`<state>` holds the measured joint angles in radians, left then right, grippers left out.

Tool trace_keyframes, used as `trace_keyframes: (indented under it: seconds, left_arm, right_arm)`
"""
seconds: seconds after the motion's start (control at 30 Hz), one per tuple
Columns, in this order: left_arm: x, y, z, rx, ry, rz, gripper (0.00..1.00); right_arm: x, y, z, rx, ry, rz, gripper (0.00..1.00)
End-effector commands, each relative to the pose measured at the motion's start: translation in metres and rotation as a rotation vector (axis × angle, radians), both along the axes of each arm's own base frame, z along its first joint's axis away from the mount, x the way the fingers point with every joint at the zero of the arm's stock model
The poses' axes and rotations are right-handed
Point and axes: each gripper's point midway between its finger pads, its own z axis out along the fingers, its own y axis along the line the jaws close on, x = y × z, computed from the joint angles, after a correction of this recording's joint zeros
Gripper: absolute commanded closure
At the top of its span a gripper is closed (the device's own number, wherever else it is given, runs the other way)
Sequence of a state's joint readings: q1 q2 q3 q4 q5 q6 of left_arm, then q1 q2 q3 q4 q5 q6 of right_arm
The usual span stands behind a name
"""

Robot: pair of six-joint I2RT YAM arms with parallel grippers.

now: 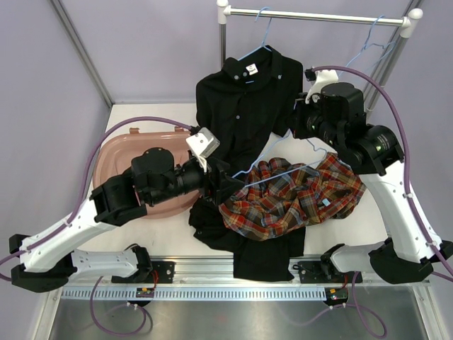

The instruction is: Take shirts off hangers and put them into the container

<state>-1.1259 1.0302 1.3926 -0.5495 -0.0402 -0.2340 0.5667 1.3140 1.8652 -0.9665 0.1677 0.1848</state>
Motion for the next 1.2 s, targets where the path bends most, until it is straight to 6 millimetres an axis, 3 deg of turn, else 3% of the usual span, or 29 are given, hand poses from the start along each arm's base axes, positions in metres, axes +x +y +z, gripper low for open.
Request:
trace_keyframes:
  seconds: [0.0,0.03,0.1,0.13,0.2,0.33,0.4,0.43,0.5,0.53,0.57,0.63,0.7,0.83,0.93,1.03,1.17]
  left_arm:
    - [-0.002,-0.009,0.017,-0.050,-0.020,-0.034,0.31]
    - [-0.002,-0.010,0.016,-0.049,-0.018,-0.034,0.46]
    - [0.000,-0.013,0.017,-0.042,-0.015,-0.034,0.64]
    - [0.000,-0.014,0.016,-0.034,-0.011,-0.034,0.84]
    - [0.004,-0.017,0.017,-0.025,-0.005,-0.020,1.00]
    - [0.014,-0.011,0.022,0.001,0.004,0.050,1.00]
    - [0.024,0.000,0.013,0.071,0.014,0.130,1.00]
    - [0.024,0.004,0.020,0.070,0.007,0.145,1.00]
    - [0.029,0.013,0.015,0.109,0.006,0.187,1.00]
    - [0.030,0.016,0.019,0.109,0.001,0.197,1.00]
    - [0.030,0.018,0.019,0.118,-0.003,0.203,1.00]
    - [0.034,0.021,0.017,0.149,-0.009,0.222,1.00]
    - [0.036,0.021,0.024,0.141,-0.033,0.227,1.00]
    - [0.054,0.020,0.034,0.123,-0.104,0.294,1.00]
    - [0.070,0.009,0.040,0.083,-0.207,0.326,1.00]
    - [0.093,0.004,0.044,0.103,-0.262,0.416,1.00]
    - [0.117,-0.021,0.057,0.064,-0.317,0.427,1.00]
  right_arm:
    - [-0.004,-0.001,0.027,0.020,-0.073,-0.001,1.00]
    - [-0.004,0.000,0.028,0.019,-0.073,0.001,1.00]
    - [-0.007,0.000,0.031,0.023,-0.077,0.007,1.00]
    - [-0.009,0.001,0.034,0.026,-0.082,0.011,1.00]
    - [-0.012,0.002,0.039,0.036,-0.087,0.024,1.00]
    - [-0.019,0.004,0.044,0.042,-0.080,0.045,0.99]
    - [-0.022,-0.001,0.048,0.047,-0.084,0.023,0.71]
    - [-0.026,-0.006,0.053,0.059,-0.100,0.012,0.47]
    - [-0.030,-0.013,0.060,0.072,-0.122,-0.010,0.31]
    - [-0.038,-0.021,0.071,0.093,-0.149,-0.020,0.13]
    - [-0.042,-0.025,0.075,0.103,-0.162,-0.032,0.07]
    - [-0.056,-0.040,0.091,0.133,-0.211,-0.057,0.01]
    - [-0.067,-0.053,0.103,0.164,-0.244,-0.084,0.01]
    - [-0.113,-0.089,0.136,0.267,-0.343,-0.116,0.01]
    - [-0.143,-0.108,0.149,0.326,-0.388,-0.110,0.01]
    - [-0.164,-0.118,0.149,0.336,-0.397,-0.089,0.01]
    - [-0.184,-0.125,0.141,0.358,-0.404,-0.061,0.01]
